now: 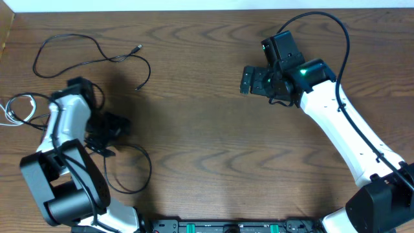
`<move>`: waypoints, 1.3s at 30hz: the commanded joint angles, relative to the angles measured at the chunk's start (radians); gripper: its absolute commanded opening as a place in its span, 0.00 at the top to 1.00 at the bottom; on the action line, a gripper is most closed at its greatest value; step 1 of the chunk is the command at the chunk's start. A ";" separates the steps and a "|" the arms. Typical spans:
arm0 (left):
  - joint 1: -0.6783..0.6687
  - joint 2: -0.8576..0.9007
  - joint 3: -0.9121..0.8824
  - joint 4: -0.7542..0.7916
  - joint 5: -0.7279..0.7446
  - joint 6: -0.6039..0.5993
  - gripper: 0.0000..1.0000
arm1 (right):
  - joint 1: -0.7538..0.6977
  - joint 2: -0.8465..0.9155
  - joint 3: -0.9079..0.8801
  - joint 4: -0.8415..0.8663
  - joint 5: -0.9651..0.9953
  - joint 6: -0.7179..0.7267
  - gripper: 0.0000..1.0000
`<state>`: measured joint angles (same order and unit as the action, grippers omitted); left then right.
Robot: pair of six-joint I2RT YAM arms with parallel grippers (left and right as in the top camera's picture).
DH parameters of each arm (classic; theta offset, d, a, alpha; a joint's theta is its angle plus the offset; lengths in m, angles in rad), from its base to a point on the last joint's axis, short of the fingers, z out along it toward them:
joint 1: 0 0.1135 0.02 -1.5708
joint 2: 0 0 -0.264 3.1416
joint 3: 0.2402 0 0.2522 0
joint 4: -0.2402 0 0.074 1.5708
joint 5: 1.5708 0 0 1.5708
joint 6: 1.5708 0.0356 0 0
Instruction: Untangle cables
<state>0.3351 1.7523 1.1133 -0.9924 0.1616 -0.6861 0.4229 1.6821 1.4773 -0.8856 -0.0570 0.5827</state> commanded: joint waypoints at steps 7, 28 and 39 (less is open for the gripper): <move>-0.016 -0.005 -0.147 0.125 -0.020 -0.102 0.25 | 0.009 0.006 0.000 -0.004 -0.002 -0.016 0.03; 0.060 -0.005 -0.159 0.295 0.284 -0.170 0.92 | 0.011 0.006 0.000 -0.009 -0.002 -0.016 0.03; 0.226 -0.006 -0.158 0.411 0.500 -0.211 0.92 | 0.011 0.006 0.000 -0.008 -0.002 -0.016 0.03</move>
<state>0.5236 1.7523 0.9558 -0.5991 0.5735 -0.8680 0.4232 1.6821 1.4773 -0.8932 -0.0570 0.5800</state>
